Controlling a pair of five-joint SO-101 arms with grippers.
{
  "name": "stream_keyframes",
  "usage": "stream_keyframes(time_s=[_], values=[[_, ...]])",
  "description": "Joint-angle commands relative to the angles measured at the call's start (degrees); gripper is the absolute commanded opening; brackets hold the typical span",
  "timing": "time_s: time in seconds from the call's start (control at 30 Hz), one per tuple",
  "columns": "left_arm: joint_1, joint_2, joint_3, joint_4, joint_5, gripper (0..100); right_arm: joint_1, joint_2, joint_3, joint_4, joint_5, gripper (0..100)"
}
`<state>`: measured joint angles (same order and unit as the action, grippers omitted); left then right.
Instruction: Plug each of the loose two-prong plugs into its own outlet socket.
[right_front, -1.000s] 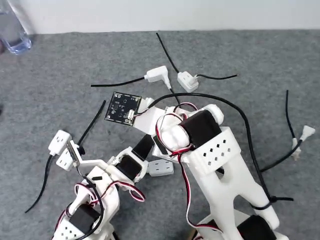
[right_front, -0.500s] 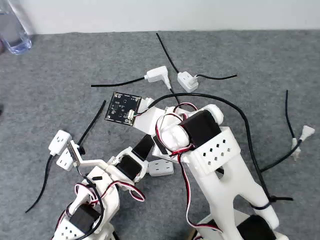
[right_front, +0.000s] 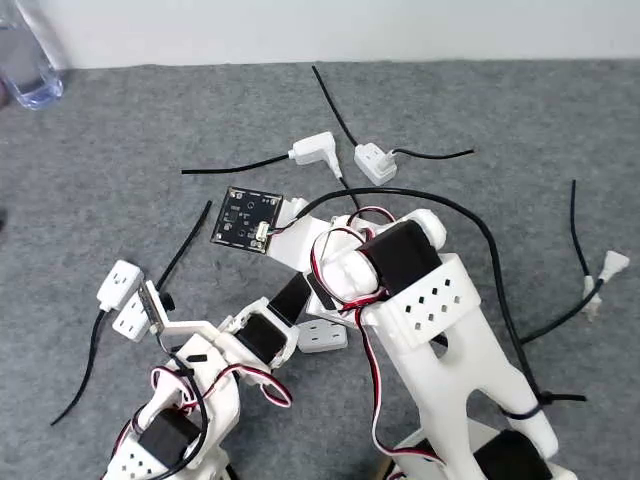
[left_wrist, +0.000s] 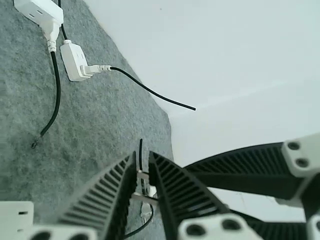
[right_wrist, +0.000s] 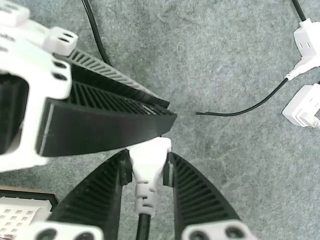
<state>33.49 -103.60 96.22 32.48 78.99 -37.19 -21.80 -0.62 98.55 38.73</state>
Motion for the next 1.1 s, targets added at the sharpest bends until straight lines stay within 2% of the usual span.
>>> stream_keyframes(time_s=[0.0, 1.07], values=[[3.6, -0.4, 0.1, 1.5, 0.2, 4, -0.6, -2.1, -4.4, -1.5, -0.7, 0.8], [4.0, -0.1, 0.1, 1.7, 0.2, 4, -0.9, -1.5, -8.0, -0.2, -1.5, 0.8]])
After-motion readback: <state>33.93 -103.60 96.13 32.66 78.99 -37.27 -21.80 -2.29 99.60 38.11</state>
